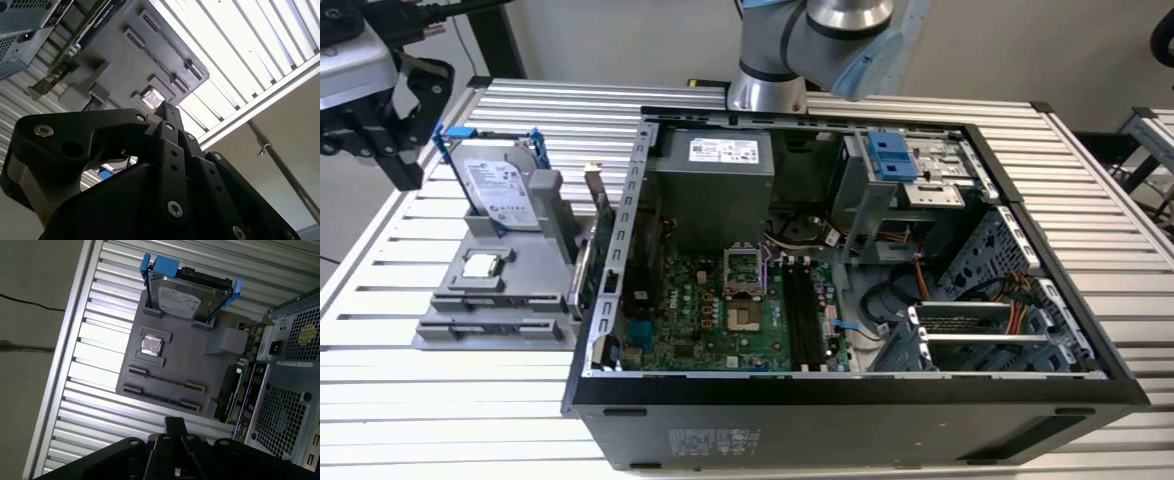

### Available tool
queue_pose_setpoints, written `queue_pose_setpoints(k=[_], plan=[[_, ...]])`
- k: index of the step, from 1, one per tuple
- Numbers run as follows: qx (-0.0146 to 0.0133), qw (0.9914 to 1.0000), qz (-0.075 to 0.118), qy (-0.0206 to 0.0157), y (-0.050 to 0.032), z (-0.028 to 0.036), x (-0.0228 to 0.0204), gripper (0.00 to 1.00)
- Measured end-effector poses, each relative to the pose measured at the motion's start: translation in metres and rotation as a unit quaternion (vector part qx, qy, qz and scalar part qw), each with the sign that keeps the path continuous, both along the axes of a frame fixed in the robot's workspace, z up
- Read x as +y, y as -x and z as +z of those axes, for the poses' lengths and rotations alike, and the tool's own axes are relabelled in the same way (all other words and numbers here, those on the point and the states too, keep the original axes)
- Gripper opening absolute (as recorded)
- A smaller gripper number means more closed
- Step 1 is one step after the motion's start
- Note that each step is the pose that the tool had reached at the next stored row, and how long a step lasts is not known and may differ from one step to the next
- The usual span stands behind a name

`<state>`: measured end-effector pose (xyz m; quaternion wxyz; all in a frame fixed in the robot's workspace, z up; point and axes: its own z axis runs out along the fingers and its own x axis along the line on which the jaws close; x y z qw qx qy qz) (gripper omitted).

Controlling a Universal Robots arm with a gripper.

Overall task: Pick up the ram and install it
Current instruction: 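Pick up the ram and move it above insertion slot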

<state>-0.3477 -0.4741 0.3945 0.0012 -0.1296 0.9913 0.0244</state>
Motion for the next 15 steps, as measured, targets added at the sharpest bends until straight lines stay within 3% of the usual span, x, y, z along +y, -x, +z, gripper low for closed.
queue_pose_setpoints(k=[8, 15], plan=[[0.0000, 0.99925, 0.039, 0.0000, 0.0000, 0.0004, 0.0000, 0.00], [0.0000, 0.99721, 0.075, 0.0000, 0.0000, 0.0008, 0.0000, 0.00]])
